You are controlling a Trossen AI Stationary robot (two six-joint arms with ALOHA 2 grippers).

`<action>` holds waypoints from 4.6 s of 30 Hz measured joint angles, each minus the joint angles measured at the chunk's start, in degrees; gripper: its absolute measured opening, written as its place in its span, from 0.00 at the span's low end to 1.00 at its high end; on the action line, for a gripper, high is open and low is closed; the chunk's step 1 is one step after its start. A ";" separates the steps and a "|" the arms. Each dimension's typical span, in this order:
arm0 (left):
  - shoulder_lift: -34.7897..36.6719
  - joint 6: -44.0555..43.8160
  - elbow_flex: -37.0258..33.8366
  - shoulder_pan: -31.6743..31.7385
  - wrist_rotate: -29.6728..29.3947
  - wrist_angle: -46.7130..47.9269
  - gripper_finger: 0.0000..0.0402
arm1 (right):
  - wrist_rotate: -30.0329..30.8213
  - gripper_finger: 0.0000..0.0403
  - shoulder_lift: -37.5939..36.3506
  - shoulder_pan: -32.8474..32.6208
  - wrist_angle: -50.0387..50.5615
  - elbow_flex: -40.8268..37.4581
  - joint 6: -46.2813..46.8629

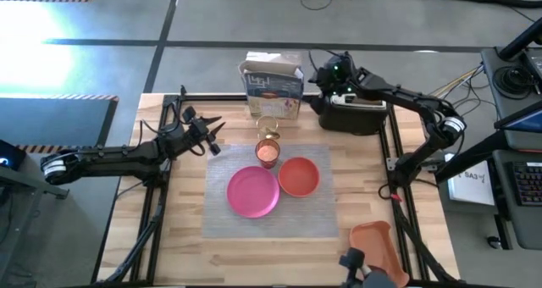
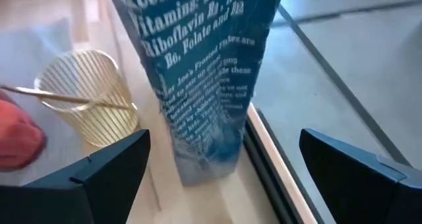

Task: Arrange a breakfast setting
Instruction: Pour the cereals from the cereal box into the orange bowl on the table mat

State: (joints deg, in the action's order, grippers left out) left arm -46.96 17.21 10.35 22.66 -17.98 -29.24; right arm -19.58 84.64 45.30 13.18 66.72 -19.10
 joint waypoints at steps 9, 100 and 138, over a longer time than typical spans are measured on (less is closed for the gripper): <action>0.02 -0.39 0.00 0.13 -0.09 -1.54 0.21 | -8.25 0.94 0.30 0.59 -12.31 -5.16 1.25; -2.48 -8.33 0.09 8.51 1.78 -11.27 0.31 | -23.10 0.02 8.89 -1.92 -18.28 9.09 13.35; -20.28 -14.73 9.49 14.80 30.49 -24.98 0.61 | -24.34 0.02 8.66 -5.48 12.03 30.71 0.97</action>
State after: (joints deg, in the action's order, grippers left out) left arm -67.24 2.48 19.84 37.46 12.51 -54.23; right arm -43.92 93.30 39.82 25.21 97.43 -18.13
